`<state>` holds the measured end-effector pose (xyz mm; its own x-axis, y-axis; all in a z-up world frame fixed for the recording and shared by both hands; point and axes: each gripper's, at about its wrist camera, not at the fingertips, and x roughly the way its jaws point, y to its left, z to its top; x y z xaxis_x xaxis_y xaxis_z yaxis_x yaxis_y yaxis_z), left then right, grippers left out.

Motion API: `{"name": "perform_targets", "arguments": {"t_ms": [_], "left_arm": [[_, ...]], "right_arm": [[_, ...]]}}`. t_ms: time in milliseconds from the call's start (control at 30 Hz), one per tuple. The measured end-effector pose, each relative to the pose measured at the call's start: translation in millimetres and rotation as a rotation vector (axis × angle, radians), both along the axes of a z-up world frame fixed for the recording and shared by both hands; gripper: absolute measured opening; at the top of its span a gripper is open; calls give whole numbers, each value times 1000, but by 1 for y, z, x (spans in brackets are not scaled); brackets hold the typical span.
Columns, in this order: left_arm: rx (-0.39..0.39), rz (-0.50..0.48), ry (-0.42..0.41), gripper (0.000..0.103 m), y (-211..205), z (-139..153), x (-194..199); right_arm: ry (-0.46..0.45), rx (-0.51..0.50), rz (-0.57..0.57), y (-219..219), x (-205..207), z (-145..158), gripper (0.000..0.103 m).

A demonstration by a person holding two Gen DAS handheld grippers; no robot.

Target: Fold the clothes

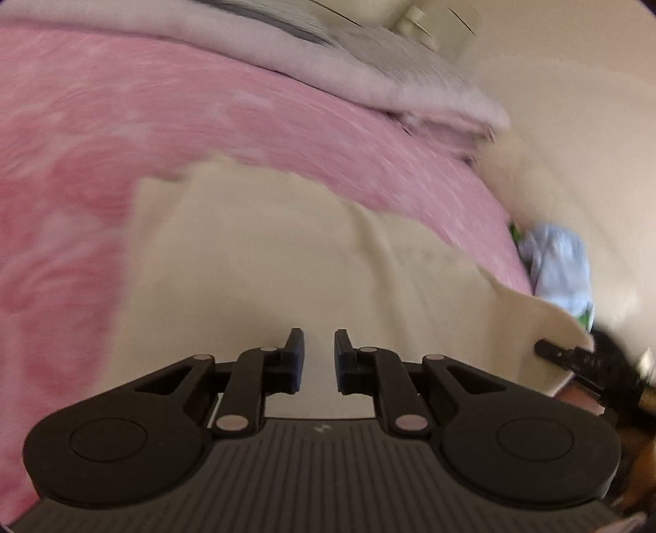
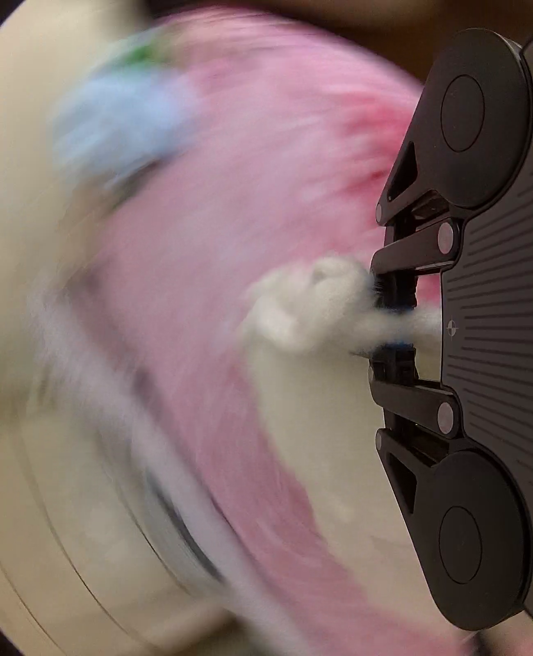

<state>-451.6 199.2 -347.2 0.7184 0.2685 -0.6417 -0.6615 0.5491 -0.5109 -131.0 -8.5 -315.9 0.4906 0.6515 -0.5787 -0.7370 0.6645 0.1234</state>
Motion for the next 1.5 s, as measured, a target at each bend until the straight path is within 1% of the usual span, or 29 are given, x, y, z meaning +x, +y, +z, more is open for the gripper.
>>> {"name": "perform_targets", "arguments": {"t_ms": [67, 133, 267, 333, 367, 400, 467, 533, 567, 600, 633, 700, 733, 767, 800, 867, 900, 967, 1000, 1033, 1067, 1100, 1167, 1267, 1300, 1333, 1367, 1400, 1500], "left_arm": [[-60, 53, -55, 10, 10, 1, -27], [-114, 98, -112, 10, 16, 0, -50], [-224, 149, -210, 11, 22, -8, -80], [-271, 167, -231, 11, 24, -12, -89], [-289, 171, -237, 12, 24, -14, -91], [-308, 175, -243, 14, 25, -16, -92], [-333, 176, -258, 17, 24, -19, -96], [-361, 175, -276, 19, 26, -23, -94], [-376, 173, -286, 19, 28, -25, -91], [-387, 166, -301, 20, 30, -26, -87], [-391, 158, -311, 22, 32, -27, -83], [-402, 143, -322, 28, 36, -29, -73], [-410, 135, -327, 28, 39, -30, -67], [-419, 130, -329, 28, 42, -33, -62], [-430, 127, -335, 29, 47, -36, -55], [-449, 127, -340, 31, 54, -41, -43], [-460, 127, -341, 32, 58, -44, -37], [-476, 129, -329, 32, 65, -47, -27], [-475, 126, -324, 32, 67, -49, -22], [-475, 124, -323, 32, 67, -50, -20], [-474, 123, -324, 32, 67, -50, -19], [-474, 123, -326, 32, 67, -51, -19], [-482, 126, -337, 32, 69, -53, -19], [-511, 136, -368, 32, 73, -56, -17], [-519, 137, -376, 32, 75, -57, -15], [-526, 137, -383, 32, 77, -58, -13], [-533, 137, -391, 32, 78, -58, -12], [-542, 136, -398, 33, 80, -60, -8], [-573, 127, -412, 34, 86, -63, 4]], "right_arm": [[-230, -43, 166, 30, -42, 7, 10], [-400, -97, 355, 58, -87, 0, 9], [-504, -251, 643, 83, -151, -41, 11], [-553, -329, 787, 96, -183, -62, 16], [-579, -363, 852, 101, -198, -71, 27], [-610, -367, 873, 98, -203, -76, 38], [-605, -345, 902, 92, -203, -73, 45], [-482, -279, 908, 83, -186, -58, 46], [-414, -239, 891, 80, -175, -50, 46], [-326, -187, 862, 76, -159, -40, 46], [-232, -129, 820, 70, -142, -30, 46], [-19, -7, 692, 65, -99, -16, 46], [110, 59, 609, 64, -74, -16, 46], [262, 130, 515, 60, -46, -20, 46], [405, 196, 443, 55, -26, -25, 46], [668, 324, 349, 52, 7, -41, 46], [788, 393, 326, 52, 20, -50, 46], [898, 464, 412, 53, 29, -53, 46], [877, 494, 528, 54, 28, -45, 46], [827, 520, 641, 54, 24, -36, 46], [773, 553, 726, 48, 20, -29, 46], [738, 588, 733, 42, 22, -26, 46], [768, 589, 570, 39, 40, -35, 46], [815, 286, 128, 53, 69, -68, 45], [798, 164, 3, 62, 75, -79, 44], [768, 113, -45, 72, 78, -84, 37], [735, 122, -43, 82, 79, -86, 33], [705, 106, -41, 96, 78, -86, 32], [614, -6, 2, 120, 66, -77, 32]]}}
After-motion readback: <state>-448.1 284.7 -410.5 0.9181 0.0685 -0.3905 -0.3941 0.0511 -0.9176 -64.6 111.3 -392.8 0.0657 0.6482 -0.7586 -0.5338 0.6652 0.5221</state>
